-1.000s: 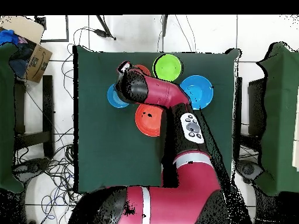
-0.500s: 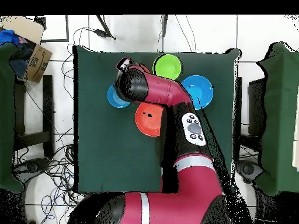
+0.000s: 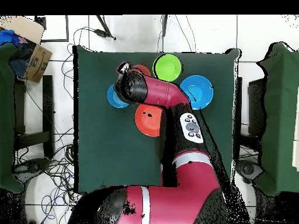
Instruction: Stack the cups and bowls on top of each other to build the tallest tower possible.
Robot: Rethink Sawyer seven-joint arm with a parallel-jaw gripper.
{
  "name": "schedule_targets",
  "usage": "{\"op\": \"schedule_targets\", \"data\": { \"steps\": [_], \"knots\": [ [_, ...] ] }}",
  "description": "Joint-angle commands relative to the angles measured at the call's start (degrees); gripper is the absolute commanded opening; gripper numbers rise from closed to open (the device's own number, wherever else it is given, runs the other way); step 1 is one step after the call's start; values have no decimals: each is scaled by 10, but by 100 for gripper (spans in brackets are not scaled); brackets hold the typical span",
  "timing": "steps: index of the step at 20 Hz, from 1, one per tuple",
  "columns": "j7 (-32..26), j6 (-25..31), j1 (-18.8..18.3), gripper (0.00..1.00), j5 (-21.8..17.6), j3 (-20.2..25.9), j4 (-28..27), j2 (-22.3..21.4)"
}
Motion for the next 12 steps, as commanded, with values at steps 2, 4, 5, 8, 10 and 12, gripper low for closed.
{"op": "schedule_targets", "data": {
  "steps": [2,4,5,8,10,12],
  "knots": [
    [48,-23,18,100,-7,7,-12,62],
    [48,-26,21,100,-7,-1,-22,71],
    [49,-26,23,100,-7,-5,-24,74],
    [47,-38,26,100,-7,-8,-40,93],
    [47,-38,32,100,-4,-14,-54,105],
    [46,-38,35,100,-2,-20,-70,121]
  ]
}}
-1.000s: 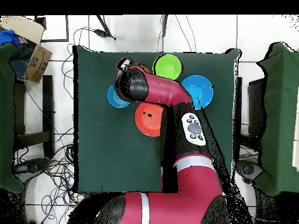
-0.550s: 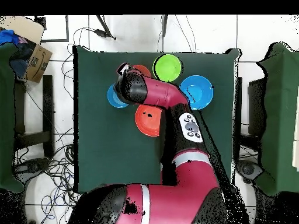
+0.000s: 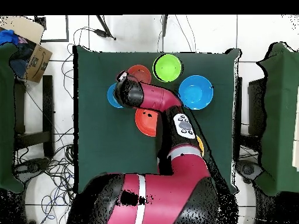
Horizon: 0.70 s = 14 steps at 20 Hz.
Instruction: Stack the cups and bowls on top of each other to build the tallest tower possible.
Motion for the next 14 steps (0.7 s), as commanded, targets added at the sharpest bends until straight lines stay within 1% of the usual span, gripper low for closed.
{"op": "schedule_targets", "data": {
  "steps": [1,3,6,12,14],
  "knots": [
    [46,-28,23,100,-2,-13,-67,72],
    [44,-35,27,100,-2,-18,-83,89],
    [35,-39,24,100,-1,-8,-104,108],
    [28,-35,23,100,-3,7,-122,121],
    [28,-35,22,100,-4,11,-122,118]
  ]
}}
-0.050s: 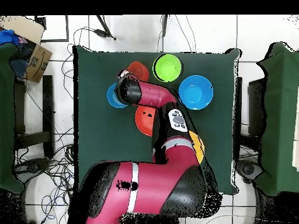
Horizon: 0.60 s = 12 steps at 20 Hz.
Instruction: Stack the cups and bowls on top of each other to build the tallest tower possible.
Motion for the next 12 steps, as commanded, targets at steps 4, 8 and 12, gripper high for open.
{"op": "schedule_targets", "data": {
  "steps": [4,8,12],
  "knots": [
    [36,-1,3,100,-2,29,-23,24],
    [41,7,-7,100,1,41,4,-7],
    [43,27,-18,100,8,52,38,-50]
  ]
}}
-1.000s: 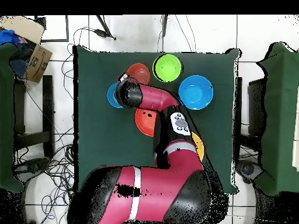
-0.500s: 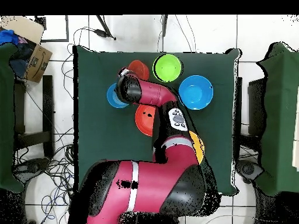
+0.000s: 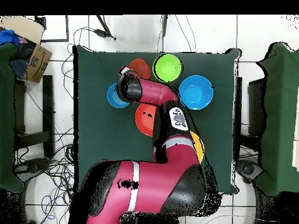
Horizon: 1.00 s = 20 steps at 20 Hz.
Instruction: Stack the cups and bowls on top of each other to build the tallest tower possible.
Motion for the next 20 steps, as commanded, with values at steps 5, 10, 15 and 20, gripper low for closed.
{"op": "schedule_targets", "data": {
  "steps": [5,10,15,20],
  "knots": [
    [42,37,-21,100,10,57,69,-75],
    [42,45,-15,100,9,50,79,-85],
    [41,26,5,100,-2,18,53,-44],
    [46,15,22,100,-3,-7,33,-21]
  ]
}}
